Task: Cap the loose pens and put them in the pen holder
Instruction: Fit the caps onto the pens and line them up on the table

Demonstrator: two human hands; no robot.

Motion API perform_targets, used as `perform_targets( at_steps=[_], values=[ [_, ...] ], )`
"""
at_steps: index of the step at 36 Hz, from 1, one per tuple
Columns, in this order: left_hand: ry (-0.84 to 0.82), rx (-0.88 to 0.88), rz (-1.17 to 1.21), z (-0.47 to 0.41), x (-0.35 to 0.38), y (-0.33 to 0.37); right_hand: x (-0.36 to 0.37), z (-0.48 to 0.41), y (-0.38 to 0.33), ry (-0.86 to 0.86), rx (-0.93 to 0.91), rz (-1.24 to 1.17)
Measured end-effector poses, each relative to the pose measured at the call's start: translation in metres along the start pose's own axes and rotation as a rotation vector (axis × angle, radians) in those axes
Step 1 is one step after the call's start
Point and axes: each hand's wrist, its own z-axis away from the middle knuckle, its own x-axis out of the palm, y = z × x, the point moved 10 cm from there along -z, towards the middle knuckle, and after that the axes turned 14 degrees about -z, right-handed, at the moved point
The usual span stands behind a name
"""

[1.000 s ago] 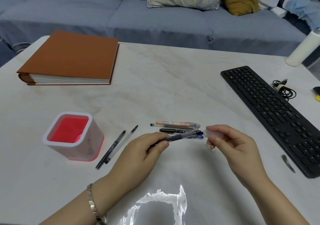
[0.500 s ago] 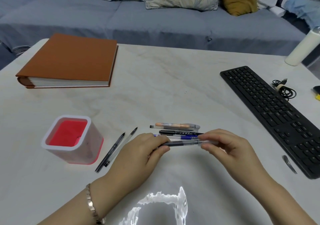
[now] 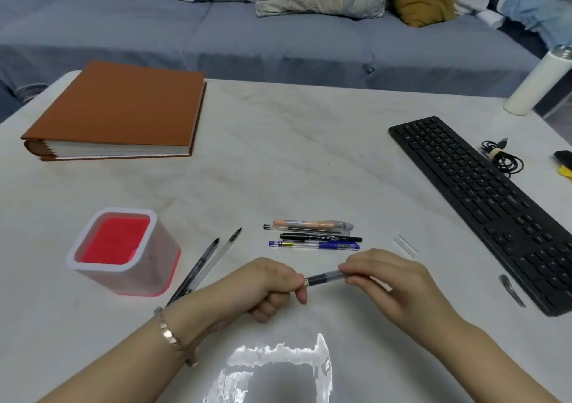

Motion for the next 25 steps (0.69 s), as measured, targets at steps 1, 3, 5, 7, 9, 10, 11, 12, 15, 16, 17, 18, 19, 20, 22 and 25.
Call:
perform_targets(
  at_steps=[1, 3, 5, 7, 9, 10, 11, 12, 15, 16, 17, 18, 19, 20, 22, 25],
  values=[
    [0.007, -0.015, -0.042, -0.003, 0.001, -0.002, 0.003, 0.002, 0.009, -0.032, 0.045, -0.002],
    [0.125, 0.001, -0.246, -0.009, -0.006, -0.002, 0.003, 0.007, 0.032, -0.06, 0.166, -0.015],
    [0.289, 0.049, -0.511, -0.012, -0.018, 0.001, -0.008, 0.013, 0.061, 0.0, 0.317, 0.033],
    [0.468, 0.068, -0.75, -0.009, -0.033, 0.001, -0.039, 0.021, 0.081, 0.204, 0.415, 0.116],
    [0.59, 0.063, -0.859, -0.005, -0.043, -0.002, -0.069, 0.03, 0.095, 0.39, 0.51, 0.227],
    [0.625, 0.052, -0.877, -0.005, -0.046, -0.004, -0.077, 0.035, 0.104, 0.428, 0.59, 0.268],
    [0.652, 0.046, -0.89, -0.004, -0.047, -0.006, -0.081, 0.04, 0.115, 0.431, 0.68, 0.293],
    [0.675, 0.047, -0.911, -0.004, -0.047, -0.007, -0.081, 0.044, 0.125, 0.416, 0.754, 0.309],
    [0.747, 0.059, -0.979, -0.002, -0.049, -0.007, -0.076, 0.045, 0.139, 0.359, 0.836, 0.359],
    [0.764, 0.073, -0.996, -0.001, -0.05, -0.006, -0.074, 0.043, 0.14, 0.346, 0.838, 0.379],
    [0.776, 0.083, -1.015, -0.001, -0.05, -0.005, -0.071, 0.04, 0.14, 0.333, 0.831, 0.404],
    [0.781, 0.088, -1.031, 0.0, -0.05, -0.004, -0.068, 0.037, 0.139, 0.32, 0.819, 0.427],
    [0.783, 0.09, -1.044, 0.001, -0.051, -0.004, -0.065, 0.033, 0.137, 0.31, 0.796, 0.443],
    [0.799, 0.094, -1.059, 0.004, -0.054, -0.003, -0.062, 0.029, 0.133, 0.305, 0.766, 0.441],
    [0.866, 0.087, -1.075, 0.012, -0.064, -0.003, -0.054, 0.018, 0.12, 0.304, 0.677, 0.39],
    [0.937, 0.041, -1.16, 0.028, -0.083, -0.002, -0.036, 0.004, 0.096, 0.267, 0.58, 0.232]
  ],
)
